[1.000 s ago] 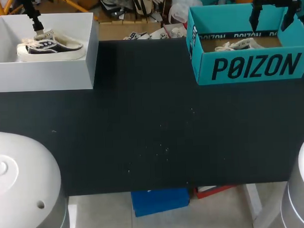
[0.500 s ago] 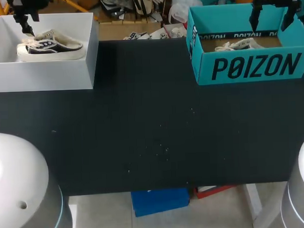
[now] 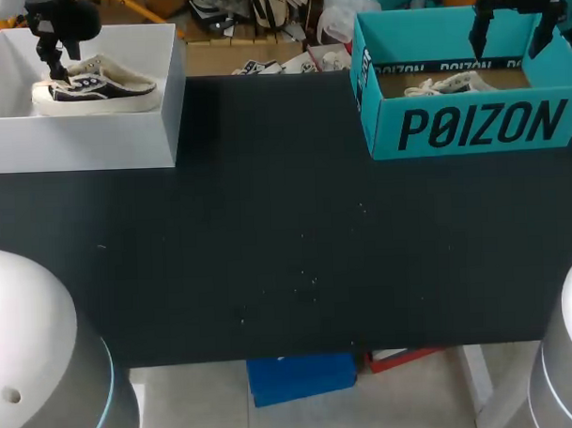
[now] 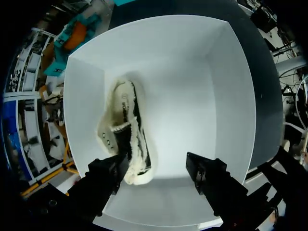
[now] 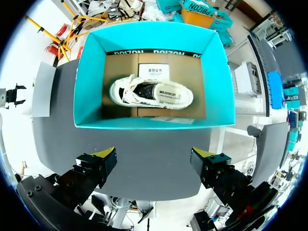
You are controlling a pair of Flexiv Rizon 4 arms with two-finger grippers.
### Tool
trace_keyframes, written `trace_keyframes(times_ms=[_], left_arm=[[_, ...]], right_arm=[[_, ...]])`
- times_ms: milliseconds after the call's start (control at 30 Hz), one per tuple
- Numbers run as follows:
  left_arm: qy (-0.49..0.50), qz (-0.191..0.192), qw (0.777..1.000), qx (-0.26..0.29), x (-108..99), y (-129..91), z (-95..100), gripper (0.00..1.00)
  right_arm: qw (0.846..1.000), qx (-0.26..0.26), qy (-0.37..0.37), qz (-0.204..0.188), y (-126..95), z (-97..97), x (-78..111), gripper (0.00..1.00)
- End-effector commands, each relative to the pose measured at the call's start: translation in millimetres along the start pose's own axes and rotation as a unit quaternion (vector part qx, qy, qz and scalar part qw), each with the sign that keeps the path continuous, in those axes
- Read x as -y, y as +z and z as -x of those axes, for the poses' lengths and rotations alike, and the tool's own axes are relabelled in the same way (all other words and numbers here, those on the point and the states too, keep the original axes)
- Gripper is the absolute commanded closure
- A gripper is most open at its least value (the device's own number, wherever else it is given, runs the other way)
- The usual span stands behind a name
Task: Take the shoe out of the shoebox, open the shoe tongue, remove and reinsert the insole, then place the shoe into the shoebox
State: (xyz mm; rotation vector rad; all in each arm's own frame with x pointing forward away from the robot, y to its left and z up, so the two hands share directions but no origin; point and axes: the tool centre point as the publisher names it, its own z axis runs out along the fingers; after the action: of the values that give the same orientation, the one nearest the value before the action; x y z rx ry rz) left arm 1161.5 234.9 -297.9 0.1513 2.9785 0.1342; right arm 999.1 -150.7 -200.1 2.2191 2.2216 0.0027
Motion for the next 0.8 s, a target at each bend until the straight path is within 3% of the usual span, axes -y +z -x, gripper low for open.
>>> trace_keyframes(times_ms=[33,233,333,467,700,800], left_arm=[[0.000,-0.005,1.000,-0.013,-0.2,26.0,17.2,0.24],[-0.006,-0.004,1.000,-0.030,3.8,50.9,21.1,0.29],[-0.006,-0.005,0.999,-0.034,8.2,61.0,22.9,0.38],[-0.008,-0.007,0.999,-0.042,11.7,74.2,23.3,0.36],[-0.023,-0.007,0.998,-0.052,8.3,93.0,25.7,0.50],[-0.026,-0.003,0.998,-0.058,5.8,100.4,25.2,0.51]], right_arm=[[1.000,0.000,0.000,-0.001,-0.1,-0.2,-0.4,0.00],[1.000,0.000,0.000,-0.001,-0.1,-0.2,-0.4,0.00],[1.000,0.000,0.000,-0.001,-0.1,-0.2,-0.4,0.00],[1.000,0.000,0.000,-0.001,-0.1,-0.2,-0.4,0.00],[1.000,0.000,0.000,-0.001,-0.1,-0.2,-0.4,0.00],[1.000,0.000,0.000,-0.001,-0.1,-0.2,-0.4,0.00]])
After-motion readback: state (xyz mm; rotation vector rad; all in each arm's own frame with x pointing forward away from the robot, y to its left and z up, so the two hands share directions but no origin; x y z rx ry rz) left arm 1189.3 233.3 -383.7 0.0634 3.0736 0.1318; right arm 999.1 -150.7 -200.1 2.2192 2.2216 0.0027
